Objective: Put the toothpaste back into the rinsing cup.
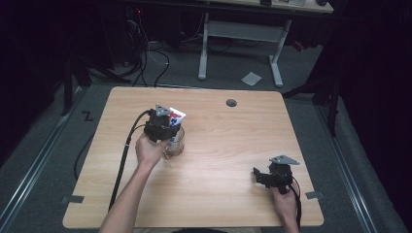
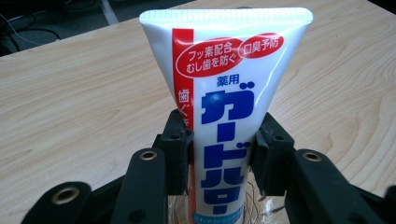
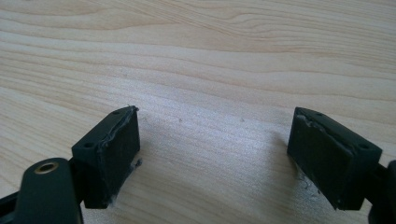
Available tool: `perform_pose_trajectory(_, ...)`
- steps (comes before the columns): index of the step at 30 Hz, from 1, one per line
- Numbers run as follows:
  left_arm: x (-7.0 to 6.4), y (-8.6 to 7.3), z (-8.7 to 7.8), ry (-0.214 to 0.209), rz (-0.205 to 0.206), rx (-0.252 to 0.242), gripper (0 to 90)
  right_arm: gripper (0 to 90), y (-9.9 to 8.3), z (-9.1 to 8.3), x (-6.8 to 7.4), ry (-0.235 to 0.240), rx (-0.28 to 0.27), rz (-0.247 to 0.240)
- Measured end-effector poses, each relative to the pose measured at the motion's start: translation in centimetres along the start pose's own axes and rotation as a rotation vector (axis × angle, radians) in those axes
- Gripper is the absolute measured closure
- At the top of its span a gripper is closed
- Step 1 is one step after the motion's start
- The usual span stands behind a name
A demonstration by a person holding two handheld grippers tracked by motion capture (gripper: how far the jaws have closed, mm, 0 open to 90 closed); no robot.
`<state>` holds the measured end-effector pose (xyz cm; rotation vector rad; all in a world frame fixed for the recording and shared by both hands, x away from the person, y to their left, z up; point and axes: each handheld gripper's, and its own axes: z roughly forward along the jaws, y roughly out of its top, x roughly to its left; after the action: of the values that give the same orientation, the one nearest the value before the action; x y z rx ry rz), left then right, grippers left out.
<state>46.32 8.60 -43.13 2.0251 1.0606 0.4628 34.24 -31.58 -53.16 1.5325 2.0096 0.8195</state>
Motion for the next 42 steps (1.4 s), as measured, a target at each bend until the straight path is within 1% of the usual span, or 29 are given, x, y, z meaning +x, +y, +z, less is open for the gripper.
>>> perform_pose_trajectory(8,0.0,-0.4,0.0,0.009,0.003,-0.012,61.8,16.8,0.0,0.0,0.0,0.000,0.000,0.000)
perform_pose_trajectory(10,-0.1,-0.5,0.0,0.004,-0.001,-0.006,61.8,16.8,0.0,0.0,0.0,0.000,0.000,0.000)
perform_pose_trajectory(11,-0.1,-0.5,0.0,0.010,0.006,-0.008,61.7,16.7,0.0,0.0,0.0,0.000,0.000,0.000)
perform_pose_trajectory(14,-0.3,-0.6,0.1,0.008,0.008,-0.001,61.5,16.8,0.0,0.0,0.0,0.000,0.000,0.000)
perform_pose_trajectory(18,-0.3,-0.9,0.2,0.010,0.006,-0.008,61.4,16.8,0.0,0.0,0.0,0.000,0.000,0.000)
perform_pose_trajectory(23,-0.3,-1.2,0.4,0.010,0.009,-0.005,61.1,16.7,0.0,0.0,0.0,0.000,0.000,-0.001)
perform_pose_trajectory(29,-0.2,-1.4,0.3,0.014,0.007,0.006,58.9,16.7,0.0,0.0,0.0,0.000,0.000,-0.001)
perform_pose_trajectory(33,-0.1,-1.6,0.2,0.014,0.008,0.000,58.7,16.7,0.0,0.0,0.0,0.000,0.000,-0.001)
perform_pose_trajectory(39,-0.3,-2.0,-0.1,0.008,0.019,-0.001,58.3,16.7,0.0,0.0,0.0,0.000,0.000,0.001)
perform_pose_trajectory(42,-0.3,-2.1,-0.3,0.014,0.019,-0.001,57.8,16.7,0.0,0.0,0.0,0.000,0.000,-0.001)
